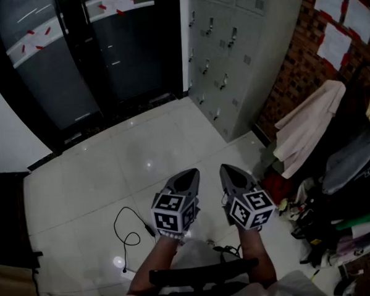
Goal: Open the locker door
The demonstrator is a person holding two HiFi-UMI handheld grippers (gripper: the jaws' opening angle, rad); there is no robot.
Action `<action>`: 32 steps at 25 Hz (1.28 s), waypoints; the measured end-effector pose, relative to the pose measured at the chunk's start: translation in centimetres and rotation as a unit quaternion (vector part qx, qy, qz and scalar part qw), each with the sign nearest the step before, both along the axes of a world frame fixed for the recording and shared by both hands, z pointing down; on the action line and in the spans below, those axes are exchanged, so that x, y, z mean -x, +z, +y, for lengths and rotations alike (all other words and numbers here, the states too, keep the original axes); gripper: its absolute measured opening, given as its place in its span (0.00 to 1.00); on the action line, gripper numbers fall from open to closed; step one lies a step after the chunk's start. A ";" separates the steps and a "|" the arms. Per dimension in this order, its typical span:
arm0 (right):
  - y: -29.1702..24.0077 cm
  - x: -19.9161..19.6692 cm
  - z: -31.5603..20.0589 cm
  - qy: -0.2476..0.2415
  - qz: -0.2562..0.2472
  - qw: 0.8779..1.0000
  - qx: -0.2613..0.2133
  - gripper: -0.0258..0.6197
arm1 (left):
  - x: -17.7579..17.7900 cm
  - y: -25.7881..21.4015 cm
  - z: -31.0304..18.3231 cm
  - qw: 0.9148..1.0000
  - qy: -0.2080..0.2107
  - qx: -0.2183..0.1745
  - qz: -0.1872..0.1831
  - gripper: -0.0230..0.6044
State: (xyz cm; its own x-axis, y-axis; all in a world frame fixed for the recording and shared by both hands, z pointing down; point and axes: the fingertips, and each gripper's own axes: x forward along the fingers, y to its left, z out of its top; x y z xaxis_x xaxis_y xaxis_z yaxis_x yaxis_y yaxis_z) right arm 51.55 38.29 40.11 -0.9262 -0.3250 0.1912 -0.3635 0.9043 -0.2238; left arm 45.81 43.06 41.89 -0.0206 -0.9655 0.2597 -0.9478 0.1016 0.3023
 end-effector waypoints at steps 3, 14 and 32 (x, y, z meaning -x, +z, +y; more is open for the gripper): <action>0.1 0.7 -0.1 0.003 0.002 1.000 -0.003 0.05 | 0.7 0.2 0.0 1.000 0.001 0.003 -0.002 0.03; 1.8 3.5 2.4 0.020 0.012 1.000 0.008 0.05 | 4.0 1.8 2.6 1.000 0.014 0.015 0.005 0.03; 4.7 14.4 -4.9 0.010 0.007 1.000 0.013 0.05 | 13.5 5.2 -4.1 1.000 0.008 0.024 0.010 0.03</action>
State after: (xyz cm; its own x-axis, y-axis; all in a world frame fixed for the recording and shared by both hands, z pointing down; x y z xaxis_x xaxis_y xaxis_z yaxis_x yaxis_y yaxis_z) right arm 37.11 33.36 44.82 -0.9168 -0.3387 0.2117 -0.3848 0.8909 -0.2414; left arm 32.29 38.96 47.05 0.0000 -0.9517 0.3069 -0.9433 0.1018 0.3158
